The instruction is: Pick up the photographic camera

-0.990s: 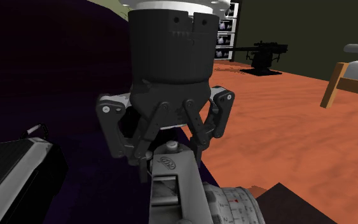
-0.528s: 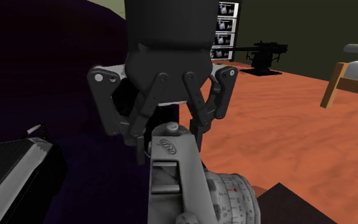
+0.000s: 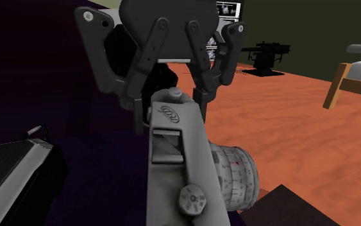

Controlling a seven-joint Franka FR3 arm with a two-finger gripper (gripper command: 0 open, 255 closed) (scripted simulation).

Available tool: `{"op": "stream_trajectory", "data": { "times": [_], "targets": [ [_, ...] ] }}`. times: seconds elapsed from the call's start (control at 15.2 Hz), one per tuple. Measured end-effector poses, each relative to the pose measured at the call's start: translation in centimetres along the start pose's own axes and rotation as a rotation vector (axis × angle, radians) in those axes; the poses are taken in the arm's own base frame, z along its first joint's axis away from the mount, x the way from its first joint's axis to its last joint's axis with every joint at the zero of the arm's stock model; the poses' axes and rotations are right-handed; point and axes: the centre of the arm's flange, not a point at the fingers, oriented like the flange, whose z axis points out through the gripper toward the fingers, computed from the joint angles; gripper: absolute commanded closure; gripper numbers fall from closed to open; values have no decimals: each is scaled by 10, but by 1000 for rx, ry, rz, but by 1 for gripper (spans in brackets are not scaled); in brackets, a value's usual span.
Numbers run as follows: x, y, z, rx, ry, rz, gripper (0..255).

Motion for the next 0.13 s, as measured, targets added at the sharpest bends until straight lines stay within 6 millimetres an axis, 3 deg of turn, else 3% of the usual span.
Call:
{"op": "stream_trajectory", "data": {
  "times": [0.13],
  "targets": [
    [-1,0,-9,0,0,0,255]
  ]
}}
